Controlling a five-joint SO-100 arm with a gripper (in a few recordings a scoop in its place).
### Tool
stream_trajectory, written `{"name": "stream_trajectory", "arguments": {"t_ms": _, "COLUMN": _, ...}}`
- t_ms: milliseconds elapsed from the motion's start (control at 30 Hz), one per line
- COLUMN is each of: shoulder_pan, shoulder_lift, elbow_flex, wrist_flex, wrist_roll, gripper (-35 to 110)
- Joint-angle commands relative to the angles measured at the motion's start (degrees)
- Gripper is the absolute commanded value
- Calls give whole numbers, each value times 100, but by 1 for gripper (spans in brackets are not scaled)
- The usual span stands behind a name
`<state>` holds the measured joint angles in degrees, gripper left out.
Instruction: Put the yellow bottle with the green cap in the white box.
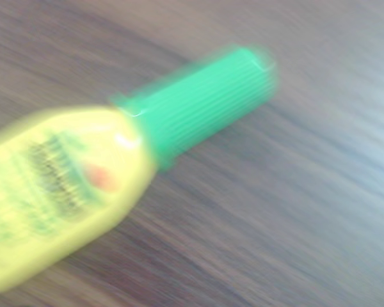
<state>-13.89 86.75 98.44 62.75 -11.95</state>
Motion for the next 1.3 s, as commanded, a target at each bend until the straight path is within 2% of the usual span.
{"name": "stream_trajectory", "arguments": {"t_ms": 0, "shoulder_pan": 123, "shoulder_lift": 18, "elbow_flex": -448, "wrist_flex": 26, "wrist_roll": -149, "gripper": 19}}
{"name": "stream_trajectory", "arguments": {"t_ms": 267, "shoulder_pan": 255, "shoulder_lift": -659, "elbow_flex": -1160, "wrist_flex": 26, "wrist_roll": -97, "gripper": 24}}
{"name": "stream_trajectory", "arguments": {"t_ms": 667, "shoulder_pan": -26, "shoulder_lift": -1424, "elbow_flex": -2531, "wrist_flex": 220, "wrist_roll": -18, "gripper": 25}}
{"name": "stream_trajectory", "arguments": {"t_ms": 833, "shoulder_pan": -88, "shoulder_lift": -1529, "elbow_flex": -2540, "wrist_flex": 281, "wrist_roll": 53, "gripper": 25}}
{"name": "stream_trajectory", "arguments": {"t_ms": 1167, "shoulder_pan": -325, "shoulder_lift": -1521, "elbow_flex": -2549, "wrist_flex": 914, "wrist_roll": -1512, "gripper": 25}}
{"name": "stream_trajectory", "arguments": {"t_ms": 1267, "shoulder_pan": -325, "shoulder_lift": -1529, "elbow_flex": -2646, "wrist_flex": 923, "wrist_roll": -1521, "gripper": 25}}
